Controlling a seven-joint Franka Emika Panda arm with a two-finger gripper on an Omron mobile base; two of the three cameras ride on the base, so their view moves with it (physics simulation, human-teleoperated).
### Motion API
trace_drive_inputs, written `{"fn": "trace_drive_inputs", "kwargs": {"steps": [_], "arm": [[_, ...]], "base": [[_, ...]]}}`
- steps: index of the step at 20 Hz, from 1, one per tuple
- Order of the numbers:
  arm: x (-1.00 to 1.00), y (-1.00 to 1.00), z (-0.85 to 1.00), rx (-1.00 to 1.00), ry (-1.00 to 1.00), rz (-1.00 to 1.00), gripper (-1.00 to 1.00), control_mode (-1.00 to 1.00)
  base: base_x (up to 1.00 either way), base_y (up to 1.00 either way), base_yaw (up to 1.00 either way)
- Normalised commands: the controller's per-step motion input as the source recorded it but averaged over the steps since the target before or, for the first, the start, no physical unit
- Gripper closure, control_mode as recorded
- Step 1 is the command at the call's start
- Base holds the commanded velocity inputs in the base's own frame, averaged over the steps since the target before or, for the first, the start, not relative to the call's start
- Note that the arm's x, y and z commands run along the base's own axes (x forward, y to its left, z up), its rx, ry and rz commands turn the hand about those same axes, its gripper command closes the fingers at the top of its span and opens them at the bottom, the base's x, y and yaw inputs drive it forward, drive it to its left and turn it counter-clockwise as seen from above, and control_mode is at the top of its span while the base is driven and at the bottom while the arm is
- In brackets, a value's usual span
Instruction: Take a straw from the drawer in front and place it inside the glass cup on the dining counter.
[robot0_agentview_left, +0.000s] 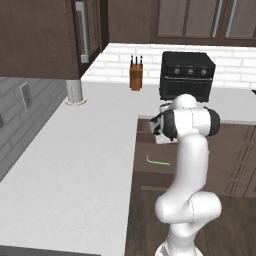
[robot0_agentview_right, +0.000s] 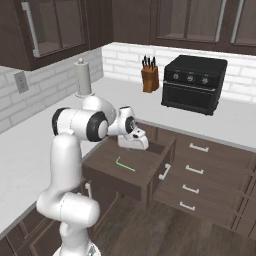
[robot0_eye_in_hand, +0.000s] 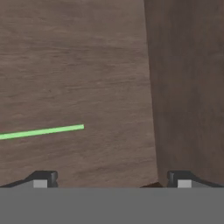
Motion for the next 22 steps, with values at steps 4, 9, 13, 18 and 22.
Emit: {"fn": "trace_drive_inputs", "kwargs": {"steps": [4, 9, 13, 18, 22], "arm": [[0.44, -0.25, -0.46, -0.04, 0.23, -0.19, -1.00, -1.00], [0.09, -0.64, -0.47, -0.06, 0.12, -0.20, -1.00, -1.00], [0.00, -0.68, -0.47, -0.08, 0.05, -0.15, -1.00, -1.00], [-0.09, -0.67, -0.42, -0.10, -0.01, -0.11, -1.00, -1.00], [-0.59, -0.96, -0.10, -0.17, -0.19, -0.15, -1.00, -1.00]], "base": [[0.00, 0.00, 0.00], [0.00, 0.00, 0.00], [0.00, 0.00, 0.00], [0.00, 0.00, 0.00], [0.00, 0.00, 0.00]]}}
